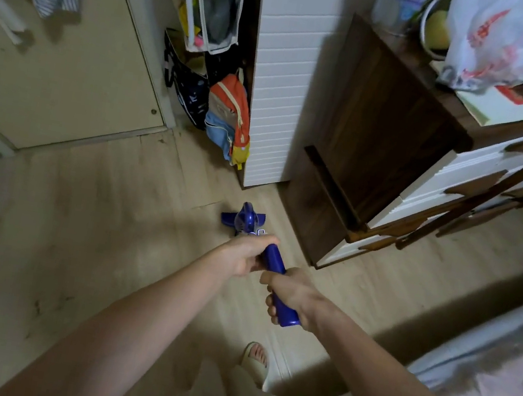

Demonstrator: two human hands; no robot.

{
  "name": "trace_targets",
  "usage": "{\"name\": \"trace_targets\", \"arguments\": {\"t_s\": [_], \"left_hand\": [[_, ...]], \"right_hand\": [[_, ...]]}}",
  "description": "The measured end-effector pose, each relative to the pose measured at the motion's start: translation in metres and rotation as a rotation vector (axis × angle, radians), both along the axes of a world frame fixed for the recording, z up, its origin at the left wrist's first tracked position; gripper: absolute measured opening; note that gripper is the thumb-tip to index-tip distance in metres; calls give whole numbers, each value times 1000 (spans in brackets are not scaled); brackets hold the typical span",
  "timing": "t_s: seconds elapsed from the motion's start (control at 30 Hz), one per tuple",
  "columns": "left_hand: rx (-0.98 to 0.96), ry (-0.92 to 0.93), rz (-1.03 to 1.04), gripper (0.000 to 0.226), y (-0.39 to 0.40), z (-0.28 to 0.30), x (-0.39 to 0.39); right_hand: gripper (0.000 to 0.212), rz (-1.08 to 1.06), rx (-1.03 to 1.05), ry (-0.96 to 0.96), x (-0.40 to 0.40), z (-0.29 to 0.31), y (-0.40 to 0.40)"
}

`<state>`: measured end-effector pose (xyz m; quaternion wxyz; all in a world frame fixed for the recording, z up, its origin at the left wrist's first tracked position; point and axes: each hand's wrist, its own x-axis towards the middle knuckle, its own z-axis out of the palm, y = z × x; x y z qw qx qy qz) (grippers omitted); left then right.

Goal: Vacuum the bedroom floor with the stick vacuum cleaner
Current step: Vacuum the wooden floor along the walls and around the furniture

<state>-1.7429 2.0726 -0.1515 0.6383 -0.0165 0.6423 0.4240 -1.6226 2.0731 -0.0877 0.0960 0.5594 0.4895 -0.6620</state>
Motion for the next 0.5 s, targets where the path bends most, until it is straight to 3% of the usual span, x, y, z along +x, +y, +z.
{"name": "trace_targets", "arguments": {"t_s": [0.27, 0.4, 0.5], "left_hand": [[-1, -94, 89, 20, 47, 4, 23], [-4, -47, 124, 29, 70, 6, 13], [-35, -12, 122, 19, 70, 3, 7]], "right_hand": [[11, 202, -38, -27, 34, 17, 74], [17, 171, -29, 22, 20, 9, 94], [18, 162, -1, 19, 8, 4, 88]]}}
